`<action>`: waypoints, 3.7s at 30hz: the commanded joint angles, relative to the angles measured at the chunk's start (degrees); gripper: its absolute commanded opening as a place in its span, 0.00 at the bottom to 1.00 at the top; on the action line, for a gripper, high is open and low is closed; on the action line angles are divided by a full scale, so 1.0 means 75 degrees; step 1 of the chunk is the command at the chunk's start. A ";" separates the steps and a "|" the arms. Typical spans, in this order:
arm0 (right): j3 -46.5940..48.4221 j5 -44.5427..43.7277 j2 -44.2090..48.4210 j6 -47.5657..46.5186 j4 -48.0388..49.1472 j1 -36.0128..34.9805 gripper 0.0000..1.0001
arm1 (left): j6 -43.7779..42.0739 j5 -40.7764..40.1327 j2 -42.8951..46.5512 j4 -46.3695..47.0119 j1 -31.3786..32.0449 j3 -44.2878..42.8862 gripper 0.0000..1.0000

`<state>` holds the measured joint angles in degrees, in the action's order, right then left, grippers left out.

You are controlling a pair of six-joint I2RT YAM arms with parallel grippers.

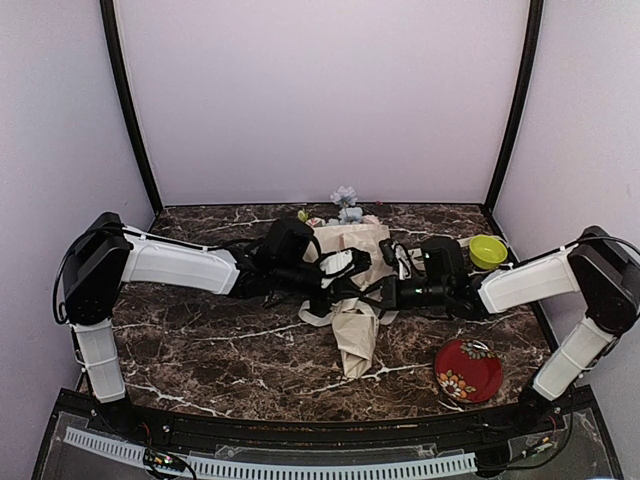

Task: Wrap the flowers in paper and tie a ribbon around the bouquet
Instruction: Cross the half-tied ribbon over the folded bouquet.

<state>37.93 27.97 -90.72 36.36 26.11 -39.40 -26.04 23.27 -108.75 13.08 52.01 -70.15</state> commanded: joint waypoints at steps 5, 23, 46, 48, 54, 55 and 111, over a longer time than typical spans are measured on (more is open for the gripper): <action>0.0292 -0.0234 -0.0347 0.0258 0.0729 0.0001 0.00 | 0.0100 0.0490 0.0062 -0.0355 0.0003 -0.0127 0.00; 0.0229 0.0036 -0.0594 0.0376 0.1026 0.0044 0.00 | -0.0158 0.1098 0.0410 -0.0816 -0.0329 0.0125 0.44; 0.0302 0.0268 -0.0684 0.0326 0.1035 0.0070 0.00 | -0.0092 0.1084 0.0064 -0.0800 -0.1487 -0.0391 0.01; 0.0300 0.0245 -0.0667 0.0320 0.1023 0.0073 0.00 | -0.0306 0.1163 0.0048 -0.0435 -0.1330 -0.0291 0.00; 0.0301 0.0223 -0.0631 0.0308 0.1002 0.0073 0.00 | -0.0722 0.1002 -0.0169 0.0024 -0.0905 -0.0205 0.00; 0.0310 0.0230 -0.0631 0.0303 0.1002 0.0073 0.00 | -0.0704 0.0973 -0.0266 0.0009 -0.0884 -0.0276 0.00; 0.0329 0.0055 -0.0354 0.0333 0.1129 0.0062 0.00 | -0.0368 0.0795 -0.0170 -0.0157 -0.0677 -0.0133 0.22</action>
<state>39.48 28.45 -95.81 39.31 31.20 -39.20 -29.45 37.54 -113.54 5.91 46.17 -74.70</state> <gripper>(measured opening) 0.004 0.288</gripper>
